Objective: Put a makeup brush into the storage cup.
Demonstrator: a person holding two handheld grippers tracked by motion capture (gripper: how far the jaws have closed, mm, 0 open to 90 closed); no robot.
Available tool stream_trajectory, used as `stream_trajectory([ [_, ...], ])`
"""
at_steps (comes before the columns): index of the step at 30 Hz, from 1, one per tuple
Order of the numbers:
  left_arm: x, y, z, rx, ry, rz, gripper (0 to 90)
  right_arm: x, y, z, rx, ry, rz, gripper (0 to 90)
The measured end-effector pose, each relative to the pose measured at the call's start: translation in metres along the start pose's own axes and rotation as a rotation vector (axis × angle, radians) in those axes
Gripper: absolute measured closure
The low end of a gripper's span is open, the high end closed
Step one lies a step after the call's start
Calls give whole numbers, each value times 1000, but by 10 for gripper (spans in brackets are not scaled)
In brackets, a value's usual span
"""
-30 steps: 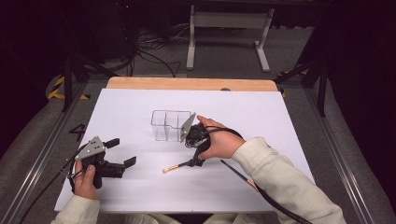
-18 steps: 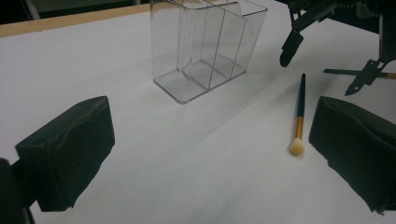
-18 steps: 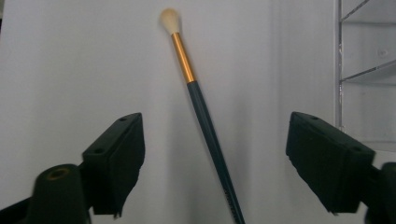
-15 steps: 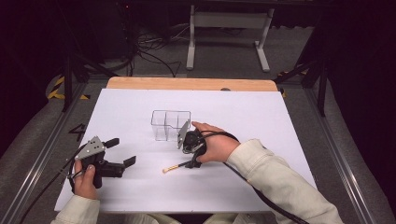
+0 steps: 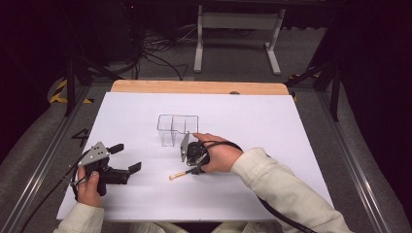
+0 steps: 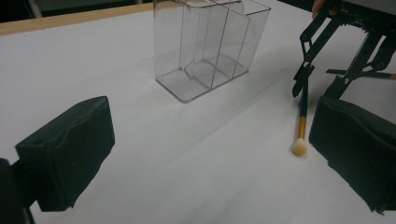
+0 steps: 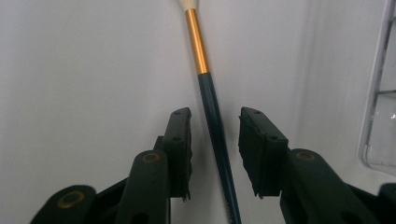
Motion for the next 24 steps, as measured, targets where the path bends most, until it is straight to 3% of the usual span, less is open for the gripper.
stream_trajectory([
  [11,-1,-1,0,3,-4,3,10,-4,1,3,20,29,59,833],
  [16,-1,-1,1,2,-4,4,10,-5,2,4,20,24,80,835],
  [24,-1,-1,2,5,-4,3,10,-4,2,6,-4,18,71,836],
])
Point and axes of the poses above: each handheld gripper's, and its own axes: x roughly backward along the jaws, y roughly out of its top, z roughly to its left, the point moved 8 cm from there along -x, roughly forward along the jaws, and after that the axes turned 9 degrees about x, right-handed, at the moved point
